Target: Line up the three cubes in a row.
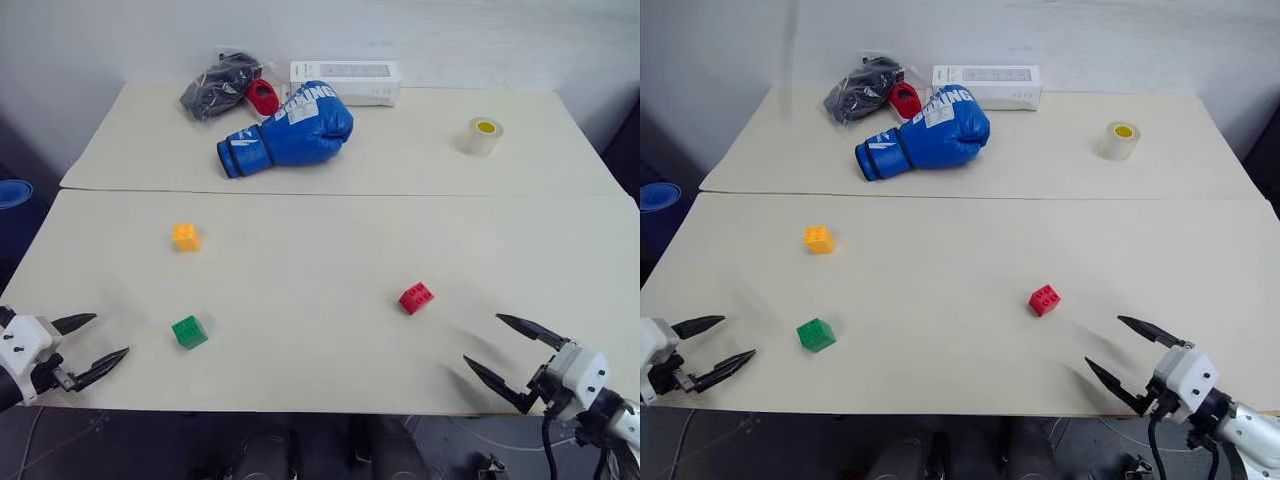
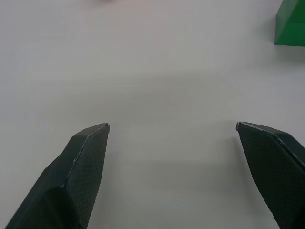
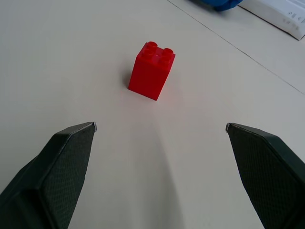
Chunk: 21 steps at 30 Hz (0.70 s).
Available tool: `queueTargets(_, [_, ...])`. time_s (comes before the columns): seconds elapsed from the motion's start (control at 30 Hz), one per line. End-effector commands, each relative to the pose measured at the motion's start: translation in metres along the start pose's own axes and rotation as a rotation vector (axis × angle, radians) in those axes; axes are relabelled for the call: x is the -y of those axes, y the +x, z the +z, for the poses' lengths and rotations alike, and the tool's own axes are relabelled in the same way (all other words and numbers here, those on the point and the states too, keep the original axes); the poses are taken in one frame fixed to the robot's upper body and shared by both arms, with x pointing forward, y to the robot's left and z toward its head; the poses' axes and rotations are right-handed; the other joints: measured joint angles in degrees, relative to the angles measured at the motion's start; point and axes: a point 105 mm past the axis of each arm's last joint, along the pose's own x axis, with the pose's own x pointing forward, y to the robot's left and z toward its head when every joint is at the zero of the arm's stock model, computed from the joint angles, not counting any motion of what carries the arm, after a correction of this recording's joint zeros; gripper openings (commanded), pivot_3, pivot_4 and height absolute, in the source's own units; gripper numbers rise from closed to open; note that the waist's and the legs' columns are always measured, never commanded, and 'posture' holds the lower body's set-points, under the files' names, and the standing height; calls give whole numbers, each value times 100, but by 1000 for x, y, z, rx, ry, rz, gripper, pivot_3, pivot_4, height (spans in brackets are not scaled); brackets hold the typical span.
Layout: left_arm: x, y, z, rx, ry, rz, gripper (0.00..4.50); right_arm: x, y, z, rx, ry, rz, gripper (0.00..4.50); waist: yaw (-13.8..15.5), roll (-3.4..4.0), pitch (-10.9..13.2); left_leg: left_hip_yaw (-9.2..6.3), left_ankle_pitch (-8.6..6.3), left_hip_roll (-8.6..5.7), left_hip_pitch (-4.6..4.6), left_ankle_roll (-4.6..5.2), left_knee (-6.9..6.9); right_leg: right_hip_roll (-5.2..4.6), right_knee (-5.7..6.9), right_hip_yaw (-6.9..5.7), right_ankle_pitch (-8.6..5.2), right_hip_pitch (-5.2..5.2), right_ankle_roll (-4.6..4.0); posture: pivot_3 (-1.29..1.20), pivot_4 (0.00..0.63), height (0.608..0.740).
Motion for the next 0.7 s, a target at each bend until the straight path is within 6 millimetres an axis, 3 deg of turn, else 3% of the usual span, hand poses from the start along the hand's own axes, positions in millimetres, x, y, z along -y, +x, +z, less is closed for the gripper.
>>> queueTargets(0.03, [0,7,22,63,38,-34,4479,2,0,8,36,12,-42,4500,10,0,0,0,0,0,0,0,0,0,0,0,0,0,0,0,150,740])
queueTargets(0.27, [32,37,84,225,26,-276,4479,9,-34,-1,-26,146,-257,4500,122,0,0,-1,2,0,-1,1,0,0,2,1,0,2,0,0,150,740])
queueTargets(0.43, [66,57,117,303,121,-478,4479,-21,-57,-18,-76,231,-307,4500,117,5,0,0,5,1,3,-4,0,8,6,1,-2,3,-3,0,150,740])
queueTargets(0.53, [74,63,126,320,136,-533,4479,-28,-48,-21,-52,259,-322,4500,39,5,-1,10,6,1,9,-6,0,8,13,12,-2,5,-2,0,150,740])
queueTargets(0.7, [80,69,139,341,166,-587,4479,-29,5,-4,62,282,-295,4500,-51,9,0,14,20,4,17,2,0,12,33,20,-6,-2,-9,0,150,740])
